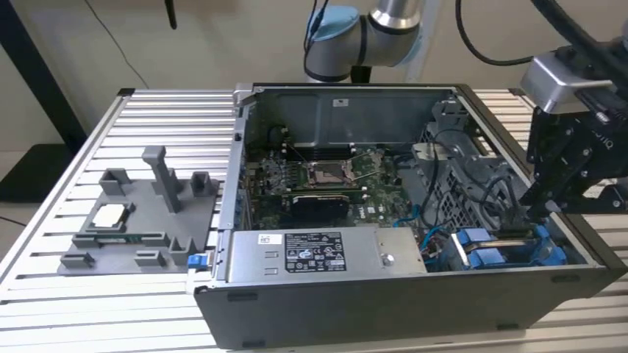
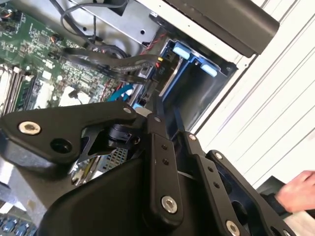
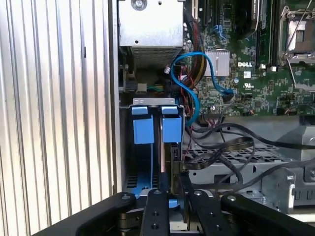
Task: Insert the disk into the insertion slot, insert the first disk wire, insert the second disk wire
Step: 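Insert the second disk wire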
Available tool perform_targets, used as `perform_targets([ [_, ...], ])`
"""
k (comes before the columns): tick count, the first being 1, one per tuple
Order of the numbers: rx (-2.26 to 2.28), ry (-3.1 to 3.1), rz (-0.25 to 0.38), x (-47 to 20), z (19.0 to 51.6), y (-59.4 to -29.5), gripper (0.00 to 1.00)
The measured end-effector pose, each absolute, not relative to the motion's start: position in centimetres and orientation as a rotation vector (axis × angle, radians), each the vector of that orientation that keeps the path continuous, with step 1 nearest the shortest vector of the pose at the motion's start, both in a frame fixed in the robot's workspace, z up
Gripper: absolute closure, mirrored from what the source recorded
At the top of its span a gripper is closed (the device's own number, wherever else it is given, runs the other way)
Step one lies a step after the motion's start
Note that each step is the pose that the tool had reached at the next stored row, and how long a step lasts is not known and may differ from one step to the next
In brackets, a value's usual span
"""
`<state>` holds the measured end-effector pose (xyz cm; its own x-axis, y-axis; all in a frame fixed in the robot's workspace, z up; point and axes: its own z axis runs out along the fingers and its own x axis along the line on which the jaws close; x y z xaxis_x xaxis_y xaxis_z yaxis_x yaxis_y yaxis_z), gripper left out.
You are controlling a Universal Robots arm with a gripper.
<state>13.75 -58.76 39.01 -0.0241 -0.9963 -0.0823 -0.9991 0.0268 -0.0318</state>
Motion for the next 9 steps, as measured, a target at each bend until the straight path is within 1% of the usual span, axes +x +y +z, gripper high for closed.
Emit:
perform_targets([
  [6,-2.139,2.195,0.055,13.8,40.9,-58.8,0.76],
  [9,-2.140,2.196,0.054,13.8,41.1,-58.8,0.76],
])
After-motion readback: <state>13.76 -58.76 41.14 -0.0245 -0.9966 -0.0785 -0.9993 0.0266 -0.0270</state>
